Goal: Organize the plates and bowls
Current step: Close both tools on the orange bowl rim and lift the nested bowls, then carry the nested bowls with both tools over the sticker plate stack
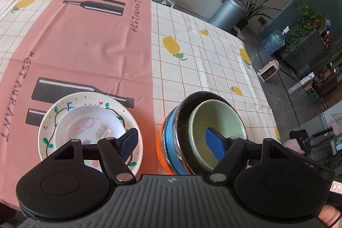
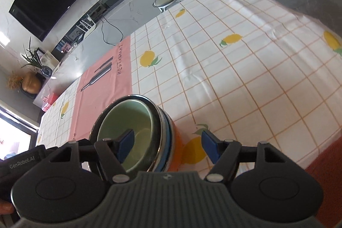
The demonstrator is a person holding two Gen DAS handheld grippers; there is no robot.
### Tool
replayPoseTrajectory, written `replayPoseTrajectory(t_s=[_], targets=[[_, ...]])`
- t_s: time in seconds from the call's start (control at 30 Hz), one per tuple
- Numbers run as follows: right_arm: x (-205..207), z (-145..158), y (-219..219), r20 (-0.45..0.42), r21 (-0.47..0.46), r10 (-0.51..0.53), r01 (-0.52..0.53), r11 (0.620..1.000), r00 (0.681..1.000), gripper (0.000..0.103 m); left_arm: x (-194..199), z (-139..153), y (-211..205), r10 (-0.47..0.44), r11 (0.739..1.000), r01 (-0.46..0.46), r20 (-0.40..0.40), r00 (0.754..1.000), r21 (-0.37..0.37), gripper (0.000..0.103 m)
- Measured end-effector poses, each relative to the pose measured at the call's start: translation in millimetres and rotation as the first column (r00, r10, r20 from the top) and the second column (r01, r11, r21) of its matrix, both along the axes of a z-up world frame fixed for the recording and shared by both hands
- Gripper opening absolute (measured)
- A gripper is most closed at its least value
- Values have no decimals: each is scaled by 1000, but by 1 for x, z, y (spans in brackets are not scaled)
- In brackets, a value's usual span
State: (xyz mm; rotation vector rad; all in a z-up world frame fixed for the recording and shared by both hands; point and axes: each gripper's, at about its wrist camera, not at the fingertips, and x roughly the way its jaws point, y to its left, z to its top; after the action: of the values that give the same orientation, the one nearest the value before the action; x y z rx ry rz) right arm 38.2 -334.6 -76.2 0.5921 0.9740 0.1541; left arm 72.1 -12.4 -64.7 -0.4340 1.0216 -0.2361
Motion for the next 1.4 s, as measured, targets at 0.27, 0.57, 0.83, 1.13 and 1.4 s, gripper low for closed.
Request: replayPoseTrajectory(t_s=[0.27,0.57,0.83,1.13,1.4], targets=[[2,-28,0,-26,139,-30,34,990,999,69,0,-23,6,62,992,-66,-43,997,-103,85],[12,-50,0,-77,234,-14,32,972,997,69,9,-42,2,64,980,-89,-142,988,-176,82],[15,-55,-8,-94,276,-35,60,959,995,56,13,-49,-1,59,973,-97,-182,982,-211,64],[11,-53,-11,-112,279,-56,86,957,992,50,13,-45,-8,33,983,-65,-182,983,-172,63],[7,-47,-7,-109,257,-52,78,963,993,49,5,-40,-1,31,980,-66,-182,983,-189,63]])
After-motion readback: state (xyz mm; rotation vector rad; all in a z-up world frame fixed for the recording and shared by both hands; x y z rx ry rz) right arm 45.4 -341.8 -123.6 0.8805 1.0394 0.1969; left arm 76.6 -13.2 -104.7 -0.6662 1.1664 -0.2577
